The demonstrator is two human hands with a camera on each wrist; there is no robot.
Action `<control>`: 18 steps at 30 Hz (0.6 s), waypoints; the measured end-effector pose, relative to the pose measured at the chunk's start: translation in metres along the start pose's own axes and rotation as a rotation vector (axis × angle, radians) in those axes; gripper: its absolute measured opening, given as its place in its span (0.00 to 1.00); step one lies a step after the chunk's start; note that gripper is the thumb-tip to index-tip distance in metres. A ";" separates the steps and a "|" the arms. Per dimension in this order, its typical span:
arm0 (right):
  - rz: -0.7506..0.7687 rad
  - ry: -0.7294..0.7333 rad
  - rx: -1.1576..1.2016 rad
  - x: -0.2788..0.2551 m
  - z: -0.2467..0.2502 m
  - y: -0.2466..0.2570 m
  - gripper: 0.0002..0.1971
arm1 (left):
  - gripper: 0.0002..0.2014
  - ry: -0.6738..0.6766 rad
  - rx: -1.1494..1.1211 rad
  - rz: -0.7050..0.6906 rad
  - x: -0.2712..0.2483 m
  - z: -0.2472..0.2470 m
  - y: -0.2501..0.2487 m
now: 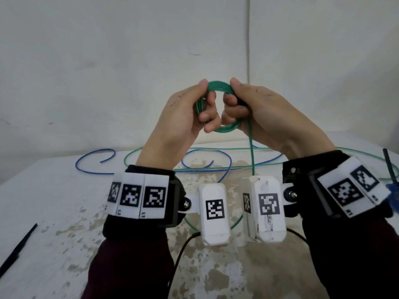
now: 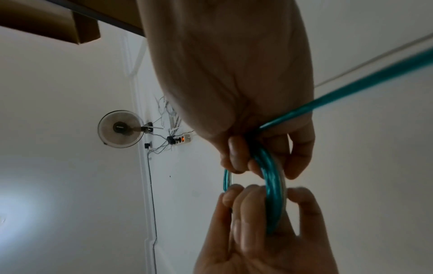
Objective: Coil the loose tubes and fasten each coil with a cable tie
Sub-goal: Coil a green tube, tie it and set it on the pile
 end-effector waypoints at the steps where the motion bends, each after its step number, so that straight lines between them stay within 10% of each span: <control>1: 0.006 -0.003 -0.059 0.000 0.002 0.000 0.20 | 0.19 0.041 0.036 0.018 0.000 0.000 0.002; 5: 0.015 0.022 -0.372 -0.003 0.004 -0.002 0.20 | 0.14 0.151 0.247 0.010 -0.004 0.004 0.007; 12: 0.032 -0.006 -0.225 0.003 0.003 -0.005 0.20 | 0.17 -0.125 0.266 -0.116 -0.001 0.010 0.004; 18: 0.013 0.024 -0.275 0.000 0.001 -0.004 0.20 | 0.22 0.116 0.097 0.053 -0.005 -0.001 0.005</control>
Point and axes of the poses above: each hand's wrist, its own x-axis towards the middle knuckle, its own z-axis out of the back of the hand, y = z × x, the point moved 3 cm from there along x, towards the middle knuckle, and after that the axes turned 12 degrees about x, right-handed, at the moved point
